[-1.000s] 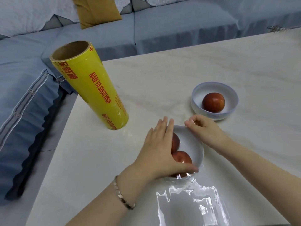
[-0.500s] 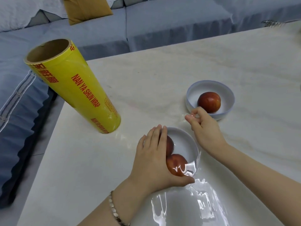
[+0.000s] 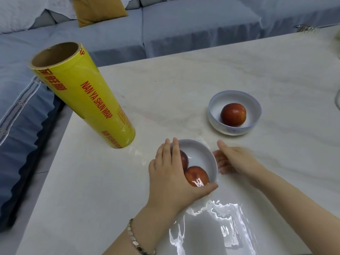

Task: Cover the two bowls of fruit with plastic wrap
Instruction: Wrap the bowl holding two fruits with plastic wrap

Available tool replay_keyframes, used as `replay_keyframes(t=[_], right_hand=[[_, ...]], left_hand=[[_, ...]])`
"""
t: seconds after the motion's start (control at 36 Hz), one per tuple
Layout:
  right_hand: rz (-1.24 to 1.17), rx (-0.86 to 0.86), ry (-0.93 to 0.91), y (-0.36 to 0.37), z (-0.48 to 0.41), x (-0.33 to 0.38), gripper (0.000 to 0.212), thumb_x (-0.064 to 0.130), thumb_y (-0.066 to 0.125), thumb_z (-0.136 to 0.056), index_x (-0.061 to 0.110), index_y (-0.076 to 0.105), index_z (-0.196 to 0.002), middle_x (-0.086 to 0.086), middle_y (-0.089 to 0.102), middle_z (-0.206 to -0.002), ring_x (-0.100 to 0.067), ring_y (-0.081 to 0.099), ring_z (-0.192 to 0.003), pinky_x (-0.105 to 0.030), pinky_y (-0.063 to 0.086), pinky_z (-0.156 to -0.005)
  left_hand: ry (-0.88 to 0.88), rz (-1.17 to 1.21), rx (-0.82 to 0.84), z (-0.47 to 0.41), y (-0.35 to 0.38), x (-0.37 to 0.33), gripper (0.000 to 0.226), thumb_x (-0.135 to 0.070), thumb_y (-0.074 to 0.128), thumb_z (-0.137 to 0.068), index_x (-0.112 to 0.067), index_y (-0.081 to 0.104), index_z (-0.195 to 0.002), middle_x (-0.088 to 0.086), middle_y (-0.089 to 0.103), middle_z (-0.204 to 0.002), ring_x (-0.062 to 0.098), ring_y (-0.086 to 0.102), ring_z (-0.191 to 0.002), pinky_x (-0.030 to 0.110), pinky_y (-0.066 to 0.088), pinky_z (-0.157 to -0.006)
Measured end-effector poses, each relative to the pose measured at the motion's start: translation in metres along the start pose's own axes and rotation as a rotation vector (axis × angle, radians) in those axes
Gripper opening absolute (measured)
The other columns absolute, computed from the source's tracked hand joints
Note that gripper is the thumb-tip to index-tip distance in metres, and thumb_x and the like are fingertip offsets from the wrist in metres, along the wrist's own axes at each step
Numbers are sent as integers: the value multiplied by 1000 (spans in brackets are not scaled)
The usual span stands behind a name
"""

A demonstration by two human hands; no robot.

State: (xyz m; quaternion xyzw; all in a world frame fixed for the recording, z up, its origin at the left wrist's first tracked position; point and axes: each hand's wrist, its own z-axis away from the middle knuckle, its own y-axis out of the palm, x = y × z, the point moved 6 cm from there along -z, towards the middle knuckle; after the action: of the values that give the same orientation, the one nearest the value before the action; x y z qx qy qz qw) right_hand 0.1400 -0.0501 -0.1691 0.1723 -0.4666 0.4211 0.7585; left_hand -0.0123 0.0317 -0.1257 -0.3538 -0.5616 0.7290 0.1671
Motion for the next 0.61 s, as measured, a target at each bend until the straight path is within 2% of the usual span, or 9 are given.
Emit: replay_keyframes(t=[0.08, 0.17, 0.25, 0.31, 0.36, 0.42, 0.47, 0.53, 0.61], right_hand=[[119, 108, -6, 7, 2, 2, 44, 38, 41, -95, 2, 66, -93, -8, 61, -73, -16, 55, -59, -24, 51, -61], [185, 166, 11, 15, 0, 6, 37, 38, 41, -95, 10, 60, -80, -4, 55, -65, -14, 50, -54, -21, 45, -53], [246, 170, -14, 20, -5, 11, 35, 35, 44, -95, 14, 51, -68, -4, 46, -59, -13, 39, -50, -18, 34, -46], [190, 178, -8, 21, -7, 12, 31, 33, 47, -94, 10, 50, -75, -8, 44, -60, -15, 38, -51, -21, 32, -48], [171, 187, -19, 23, -7, 12, 27, 30, 48, -94, 7, 54, -82, -13, 46, -65, -16, 39, -53, -24, 34, -52], [222, 106, -66, 20, -7, 14, 28, 27, 45, -95, 6, 54, -79, -12, 49, -67, -16, 42, -56, -26, 36, -57], [171, -52, -145, 11, -6, 22, 30, 23, 39, -97, 10, 47, -71, -5, 50, -64, -14, 45, -57, -28, 38, -63], [-24, -141, -157, 5, -4, 30, 30, 20, 34, -99, 13, 39, -70, -4, 45, -61, -15, 44, -53, -29, 38, -60], [-206, -155, -104, 10, -1, 35, 26, 20, 29, -100, 15, 34, -74, -5, 36, -61, -16, 37, -49, -27, 33, -52]], left_hand=[[-118, 32, -48, 5, -1, 1, 134, -92, 24, -39, -22, -15, -146, 1, -6, -159, 19, -3, -146, 40, 12, -115], [-146, -13, -14, 5, -1, -1, 134, -94, 19, -38, -22, -20, -144, 6, -6, -158, 24, -5, -145, 51, 3, -114], [-18, -52, 91, -6, -4, -2, 139, -94, 40, -40, -27, -25, -142, 5, -19, -156, 24, -20, -143, 53, -10, -114], [139, -92, 168, -14, -7, -5, 139, -89, 54, -44, -30, -24, -143, -2, -30, -153, 20, -30, -140, 50, -10, -116], [252, -155, 228, -18, -7, -7, 136, -84, 60, -48, -32, -22, -144, -6, -31, -153, 19, -30, -140, 48, -11, -116], [289, -179, 244, -20, -3, -6, 133, -85, 59, -49, -33, -18, -145, -6, -27, -154, 19, -27, -141, 46, -8, -116], [300, -180, 214, -20, 1, -4, 132, -91, 48, -44, -35, -14, -145, -7, -22, -156, 20, -23, -142, 47, -2, -117], [304, -182, 188, -20, 1, -2, 129, -92, 33, -39, -35, -13, -145, -7, -19, -156, 19, -20, -143, 46, 1, -117], [297, -182, 177, -21, 1, -1, 128, -90, 30, -38, -36, -16, -144, -8, -17, -156, 19, -18, -143, 44, 1, -116]])
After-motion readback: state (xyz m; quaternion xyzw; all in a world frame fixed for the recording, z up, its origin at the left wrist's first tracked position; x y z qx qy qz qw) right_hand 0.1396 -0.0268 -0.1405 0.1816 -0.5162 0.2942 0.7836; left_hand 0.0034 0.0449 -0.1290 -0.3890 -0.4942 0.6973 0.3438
